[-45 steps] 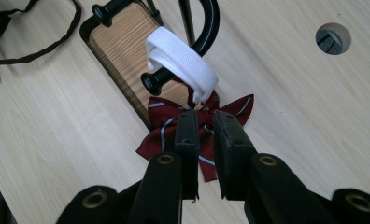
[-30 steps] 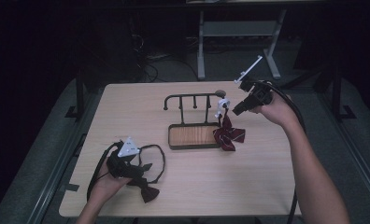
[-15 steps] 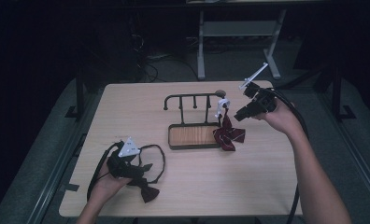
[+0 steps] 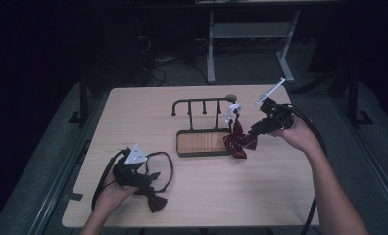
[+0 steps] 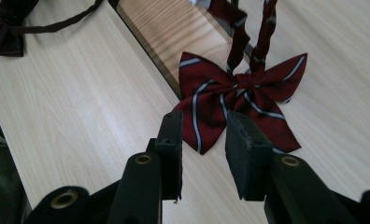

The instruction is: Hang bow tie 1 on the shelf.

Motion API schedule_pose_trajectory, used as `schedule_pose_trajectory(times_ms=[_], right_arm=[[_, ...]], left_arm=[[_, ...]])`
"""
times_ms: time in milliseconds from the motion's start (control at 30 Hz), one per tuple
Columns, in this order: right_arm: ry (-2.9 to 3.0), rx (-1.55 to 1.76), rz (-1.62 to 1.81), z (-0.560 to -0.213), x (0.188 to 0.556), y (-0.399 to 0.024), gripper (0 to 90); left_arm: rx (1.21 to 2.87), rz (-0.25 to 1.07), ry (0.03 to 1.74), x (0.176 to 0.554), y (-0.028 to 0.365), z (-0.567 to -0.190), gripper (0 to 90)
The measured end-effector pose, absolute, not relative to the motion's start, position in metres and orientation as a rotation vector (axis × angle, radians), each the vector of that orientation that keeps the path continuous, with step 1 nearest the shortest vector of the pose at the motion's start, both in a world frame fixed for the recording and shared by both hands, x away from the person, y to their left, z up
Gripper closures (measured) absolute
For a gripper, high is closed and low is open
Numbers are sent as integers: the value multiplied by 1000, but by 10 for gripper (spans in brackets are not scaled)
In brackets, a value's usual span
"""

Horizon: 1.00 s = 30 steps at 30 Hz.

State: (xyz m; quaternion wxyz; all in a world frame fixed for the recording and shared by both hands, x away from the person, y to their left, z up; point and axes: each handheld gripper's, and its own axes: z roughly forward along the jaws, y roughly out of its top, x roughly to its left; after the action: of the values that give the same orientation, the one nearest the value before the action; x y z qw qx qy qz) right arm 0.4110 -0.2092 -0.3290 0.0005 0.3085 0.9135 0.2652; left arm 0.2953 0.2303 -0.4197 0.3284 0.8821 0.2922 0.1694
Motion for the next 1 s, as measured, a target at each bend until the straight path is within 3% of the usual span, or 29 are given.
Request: schedule_pose_trajectory(times_ms=[1000], right_arm=[[2886, 1001, 870, -375, 387, -226, 543]], left_arm=[[2314, 439, 773, 296, 229, -423, 286]])
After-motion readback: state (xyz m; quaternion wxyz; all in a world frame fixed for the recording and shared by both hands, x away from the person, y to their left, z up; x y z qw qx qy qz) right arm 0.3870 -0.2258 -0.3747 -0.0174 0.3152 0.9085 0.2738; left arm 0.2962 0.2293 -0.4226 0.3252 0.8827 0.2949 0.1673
